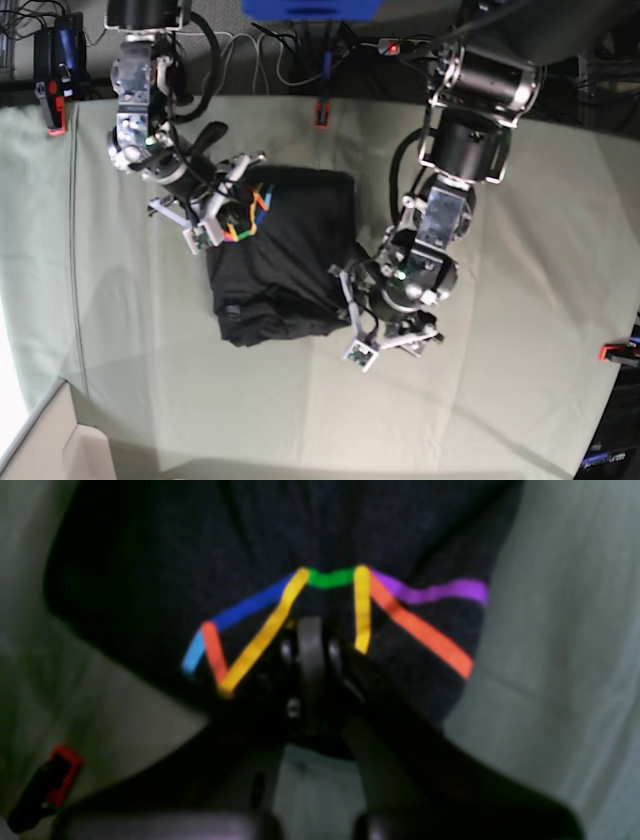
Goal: Layout the t-shirt on the table in an organized manner, then fold the t-shirt properly
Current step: 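Press the folded shirt square with both grippers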
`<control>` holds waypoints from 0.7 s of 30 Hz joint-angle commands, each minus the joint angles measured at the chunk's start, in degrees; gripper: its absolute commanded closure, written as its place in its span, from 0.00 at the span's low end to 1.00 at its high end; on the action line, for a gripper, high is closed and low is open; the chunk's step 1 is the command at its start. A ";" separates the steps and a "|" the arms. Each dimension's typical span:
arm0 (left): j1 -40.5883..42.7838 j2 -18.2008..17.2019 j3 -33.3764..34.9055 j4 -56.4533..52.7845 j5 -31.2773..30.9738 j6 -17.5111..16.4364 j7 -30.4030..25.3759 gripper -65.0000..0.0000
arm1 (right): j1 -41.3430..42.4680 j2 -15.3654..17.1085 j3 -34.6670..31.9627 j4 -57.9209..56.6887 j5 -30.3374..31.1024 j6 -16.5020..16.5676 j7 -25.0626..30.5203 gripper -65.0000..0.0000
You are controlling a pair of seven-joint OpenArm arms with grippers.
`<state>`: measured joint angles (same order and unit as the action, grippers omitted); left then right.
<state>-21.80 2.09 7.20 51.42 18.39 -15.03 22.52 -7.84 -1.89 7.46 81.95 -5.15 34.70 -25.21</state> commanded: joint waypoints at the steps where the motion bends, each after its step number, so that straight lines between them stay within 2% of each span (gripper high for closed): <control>1: -1.98 0.42 -0.04 -0.21 -0.15 0.39 -2.35 0.27 | 0.06 0.09 -0.04 0.64 0.36 0.42 0.38 1.00; 3: -3.03 0.95 -0.04 -2.14 -0.15 0.39 -4.81 0.27 | -0.56 0.00 -0.12 0.64 0.36 0.42 0.38 1.00; 6: -3.82 2.09 -0.74 -3.02 -0.15 0.48 -5.69 0.27 | -0.65 0.00 -0.30 0.64 0.36 0.42 0.38 1.00; 17: -5.93 1.91 -13.40 -2.32 -0.15 0.13 -5.51 0.26 | -0.38 0.00 -0.39 0.99 0.36 0.42 0.38 1.00; 21: -5.41 1.82 -16.12 2.60 0.02 0.13 -5.16 0.26 | -0.38 0.00 -0.39 1.34 0.36 0.42 0.38 1.00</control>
<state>-25.10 3.95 -8.88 52.40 18.63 -15.09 19.00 -8.62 -1.91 7.20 82.21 -5.17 34.70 -25.36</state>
